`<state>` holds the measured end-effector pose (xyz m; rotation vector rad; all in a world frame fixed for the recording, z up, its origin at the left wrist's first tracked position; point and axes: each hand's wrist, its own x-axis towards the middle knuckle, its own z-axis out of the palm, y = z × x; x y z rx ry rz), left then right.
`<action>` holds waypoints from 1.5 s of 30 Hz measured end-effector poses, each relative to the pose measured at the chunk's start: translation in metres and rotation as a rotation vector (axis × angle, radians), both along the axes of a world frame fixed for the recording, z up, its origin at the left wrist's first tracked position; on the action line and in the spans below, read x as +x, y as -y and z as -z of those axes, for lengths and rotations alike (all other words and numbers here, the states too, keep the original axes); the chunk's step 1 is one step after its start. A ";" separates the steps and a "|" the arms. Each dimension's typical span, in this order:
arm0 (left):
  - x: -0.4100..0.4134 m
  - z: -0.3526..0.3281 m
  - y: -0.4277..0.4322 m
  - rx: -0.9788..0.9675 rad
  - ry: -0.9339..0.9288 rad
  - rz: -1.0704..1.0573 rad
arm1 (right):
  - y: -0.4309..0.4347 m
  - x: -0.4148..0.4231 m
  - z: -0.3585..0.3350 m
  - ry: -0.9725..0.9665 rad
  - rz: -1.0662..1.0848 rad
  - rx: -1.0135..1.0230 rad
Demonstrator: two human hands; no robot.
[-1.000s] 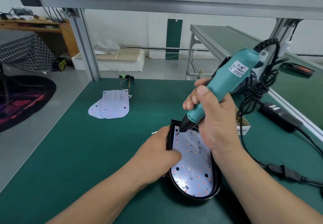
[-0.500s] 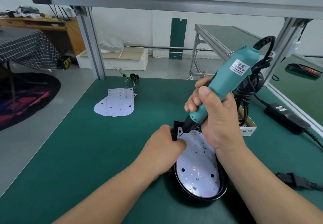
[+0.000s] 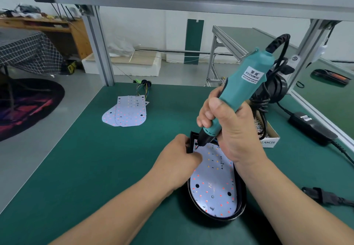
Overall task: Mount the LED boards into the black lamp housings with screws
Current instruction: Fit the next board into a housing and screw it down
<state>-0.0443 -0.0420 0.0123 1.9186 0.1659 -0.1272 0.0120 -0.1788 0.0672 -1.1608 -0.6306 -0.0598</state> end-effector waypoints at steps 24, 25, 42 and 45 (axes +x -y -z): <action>-0.007 -0.012 -0.005 -0.115 -0.025 -0.011 | 0.157 0.031 0.007 -0.474 0.671 -0.323; -0.007 -0.012 -0.006 -0.115 -0.019 -0.011 | 0.168 0.032 0.010 -0.476 0.724 -0.451; 0.004 -0.006 -0.016 -0.279 -0.010 -0.104 | 0.167 0.016 0.004 -0.006 0.981 -1.365; 0.004 -0.008 -0.015 -0.295 -0.007 -0.102 | 0.140 0.000 -0.007 0.107 0.678 -1.046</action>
